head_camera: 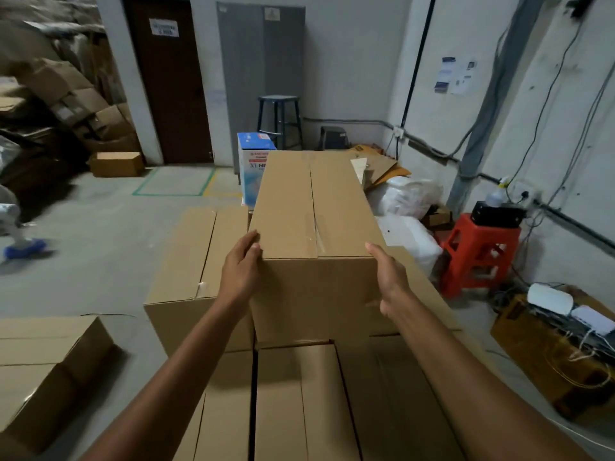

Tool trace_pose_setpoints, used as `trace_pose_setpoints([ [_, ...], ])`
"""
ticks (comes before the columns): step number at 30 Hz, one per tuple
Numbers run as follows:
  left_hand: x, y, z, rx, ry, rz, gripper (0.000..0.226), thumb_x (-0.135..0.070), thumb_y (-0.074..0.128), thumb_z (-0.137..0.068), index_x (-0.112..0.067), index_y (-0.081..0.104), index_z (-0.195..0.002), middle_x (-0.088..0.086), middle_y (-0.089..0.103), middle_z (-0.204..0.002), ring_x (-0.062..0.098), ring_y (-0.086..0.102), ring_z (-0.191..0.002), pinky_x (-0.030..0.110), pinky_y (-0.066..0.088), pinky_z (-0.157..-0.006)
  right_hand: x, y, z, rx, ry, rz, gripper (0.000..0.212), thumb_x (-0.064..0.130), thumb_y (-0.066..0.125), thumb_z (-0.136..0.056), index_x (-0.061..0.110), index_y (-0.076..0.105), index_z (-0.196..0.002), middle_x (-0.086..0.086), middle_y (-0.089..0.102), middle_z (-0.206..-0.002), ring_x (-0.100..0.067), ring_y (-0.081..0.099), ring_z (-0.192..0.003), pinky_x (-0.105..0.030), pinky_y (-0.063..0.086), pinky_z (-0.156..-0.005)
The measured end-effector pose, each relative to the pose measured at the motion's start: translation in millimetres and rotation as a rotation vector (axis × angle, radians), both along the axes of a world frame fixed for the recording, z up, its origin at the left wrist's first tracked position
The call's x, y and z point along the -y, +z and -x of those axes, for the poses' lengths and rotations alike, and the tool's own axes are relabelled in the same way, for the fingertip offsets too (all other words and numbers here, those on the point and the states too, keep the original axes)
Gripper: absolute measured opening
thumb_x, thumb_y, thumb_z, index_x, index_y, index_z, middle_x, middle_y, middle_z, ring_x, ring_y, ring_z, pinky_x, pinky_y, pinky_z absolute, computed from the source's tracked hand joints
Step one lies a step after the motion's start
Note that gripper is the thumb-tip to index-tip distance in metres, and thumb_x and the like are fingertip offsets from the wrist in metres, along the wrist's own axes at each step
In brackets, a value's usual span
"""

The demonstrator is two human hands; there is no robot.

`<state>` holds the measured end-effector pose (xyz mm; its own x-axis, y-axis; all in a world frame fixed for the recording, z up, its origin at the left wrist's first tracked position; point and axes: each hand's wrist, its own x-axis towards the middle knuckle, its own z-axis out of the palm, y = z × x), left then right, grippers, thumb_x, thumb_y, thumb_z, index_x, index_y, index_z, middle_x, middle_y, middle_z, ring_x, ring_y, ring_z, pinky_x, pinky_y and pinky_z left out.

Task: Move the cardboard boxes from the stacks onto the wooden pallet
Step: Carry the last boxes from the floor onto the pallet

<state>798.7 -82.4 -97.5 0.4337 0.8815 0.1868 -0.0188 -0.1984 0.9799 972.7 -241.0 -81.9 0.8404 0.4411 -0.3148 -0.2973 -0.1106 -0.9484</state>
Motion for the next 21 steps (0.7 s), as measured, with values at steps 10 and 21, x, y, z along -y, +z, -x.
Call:
trace_pose_setpoints([
  [10,-66,-92,-61,-0.246,0.132,-0.133,0.044,-0.035,0.039,-0.108,-0.018,0.047,-0.148,-0.001,0.055,-0.146,0.015,0.048,-0.136,0.038,0.039,-0.115,-85,-74,-85,-0.033,0.084,0.089,0.067,0.052,0.067,-0.089,0.017,0.049,-0.144,-0.007,0.051,-0.143,-0.032,0.048,-0.128,-0.061,0.042,-0.106],
  [21,-121,-154,-97,-0.738,0.213,-0.392,0.052,-0.049,0.022,-0.107,-0.028,0.045,-0.149,-0.003,0.049,-0.152,0.020,0.005,-0.155,0.061,-0.004,-0.118,-140,-169,-126,-0.157,0.074,0.102,0.070,0.052,0.067,-0.090,0.015,0.042,-0.145,-0.002,0.049,-0.127,-0.022,0.046,-0.116,-0.059,0.042,-0.108],
])
